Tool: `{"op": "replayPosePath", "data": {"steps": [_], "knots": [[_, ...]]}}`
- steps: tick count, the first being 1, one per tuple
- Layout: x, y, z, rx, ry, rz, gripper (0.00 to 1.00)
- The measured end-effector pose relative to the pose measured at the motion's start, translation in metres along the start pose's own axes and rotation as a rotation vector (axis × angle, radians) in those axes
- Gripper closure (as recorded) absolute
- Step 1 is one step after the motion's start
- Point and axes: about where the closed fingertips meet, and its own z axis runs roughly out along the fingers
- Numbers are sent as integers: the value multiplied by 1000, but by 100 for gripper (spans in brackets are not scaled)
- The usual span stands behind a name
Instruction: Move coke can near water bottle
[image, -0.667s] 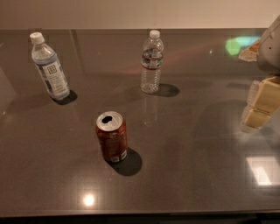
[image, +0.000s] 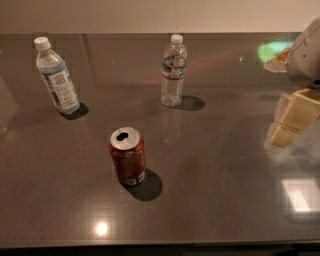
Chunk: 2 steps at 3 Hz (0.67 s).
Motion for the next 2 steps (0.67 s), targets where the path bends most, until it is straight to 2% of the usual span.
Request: {"op": "replayPosePath", "data": {"steps": [2], "knots": [[-72,38,34,-128,-296,-68,0]]}}
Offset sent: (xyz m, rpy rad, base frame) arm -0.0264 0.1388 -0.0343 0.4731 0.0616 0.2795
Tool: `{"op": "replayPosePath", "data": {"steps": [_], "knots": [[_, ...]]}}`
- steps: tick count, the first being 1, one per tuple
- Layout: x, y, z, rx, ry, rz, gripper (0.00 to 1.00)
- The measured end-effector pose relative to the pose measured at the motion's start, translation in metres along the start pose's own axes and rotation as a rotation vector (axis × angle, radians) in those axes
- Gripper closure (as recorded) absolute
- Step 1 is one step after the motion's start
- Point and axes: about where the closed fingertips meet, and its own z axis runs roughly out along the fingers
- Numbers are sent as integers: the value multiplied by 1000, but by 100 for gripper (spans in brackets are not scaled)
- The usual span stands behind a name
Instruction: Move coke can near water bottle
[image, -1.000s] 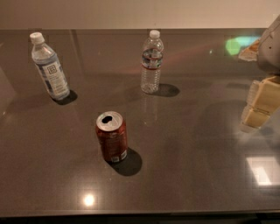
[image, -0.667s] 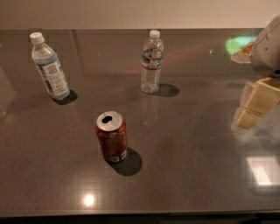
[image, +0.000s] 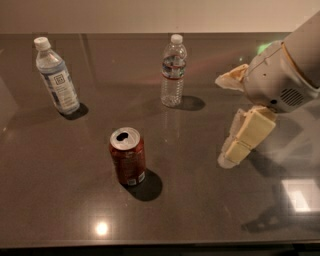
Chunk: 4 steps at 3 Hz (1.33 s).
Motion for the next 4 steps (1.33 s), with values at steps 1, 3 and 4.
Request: {"op": "replayPosePath", "data": {"steps": [1,3,4], "knots": [[-30,17,27,-23,-125,-34,0],[-73,19,78,-8,-224,-73,0],[-86,20,100,-35,-230,-67,0]]}}
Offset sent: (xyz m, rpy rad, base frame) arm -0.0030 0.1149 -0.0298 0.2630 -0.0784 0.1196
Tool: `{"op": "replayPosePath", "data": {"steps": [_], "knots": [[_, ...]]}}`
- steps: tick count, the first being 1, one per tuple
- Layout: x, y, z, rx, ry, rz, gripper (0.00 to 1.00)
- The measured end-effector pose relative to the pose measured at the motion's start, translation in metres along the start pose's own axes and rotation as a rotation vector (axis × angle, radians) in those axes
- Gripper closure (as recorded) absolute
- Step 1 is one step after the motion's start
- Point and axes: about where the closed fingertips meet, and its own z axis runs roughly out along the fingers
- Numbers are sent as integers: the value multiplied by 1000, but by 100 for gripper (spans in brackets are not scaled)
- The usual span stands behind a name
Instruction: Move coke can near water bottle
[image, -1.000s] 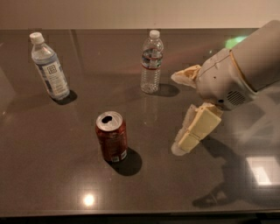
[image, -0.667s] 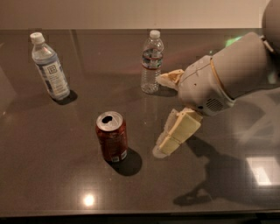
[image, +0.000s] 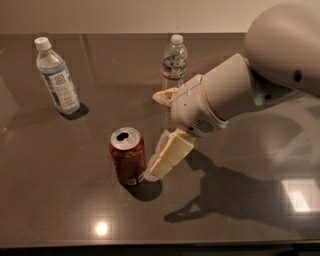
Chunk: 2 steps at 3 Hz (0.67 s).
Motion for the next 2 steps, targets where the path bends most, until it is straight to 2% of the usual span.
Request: {"op": "replayPosePath", "data": {"steps": [1,2], "knots": [[-5,10,23,-57,-16,15,0],[-11,16,38,-96,-36,21,17]]}}
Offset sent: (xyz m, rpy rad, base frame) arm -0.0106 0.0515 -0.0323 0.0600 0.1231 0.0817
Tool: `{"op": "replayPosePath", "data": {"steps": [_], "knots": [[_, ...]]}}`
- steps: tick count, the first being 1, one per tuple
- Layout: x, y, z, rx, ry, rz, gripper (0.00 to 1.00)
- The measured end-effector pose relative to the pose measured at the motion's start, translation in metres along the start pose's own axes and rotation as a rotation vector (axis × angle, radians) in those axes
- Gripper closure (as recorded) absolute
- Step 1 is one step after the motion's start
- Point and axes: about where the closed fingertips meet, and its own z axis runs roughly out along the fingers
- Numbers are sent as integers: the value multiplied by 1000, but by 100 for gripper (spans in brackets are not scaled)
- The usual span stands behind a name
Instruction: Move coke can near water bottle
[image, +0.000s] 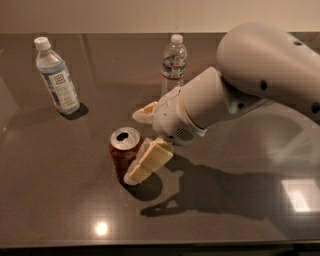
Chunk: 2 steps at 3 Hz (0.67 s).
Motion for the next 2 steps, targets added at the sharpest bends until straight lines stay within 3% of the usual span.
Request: {"op": "replayPosePath", "data": {"steps": [2], "knots": [[-8,-1,-12,-29,-80,24,59]]}}
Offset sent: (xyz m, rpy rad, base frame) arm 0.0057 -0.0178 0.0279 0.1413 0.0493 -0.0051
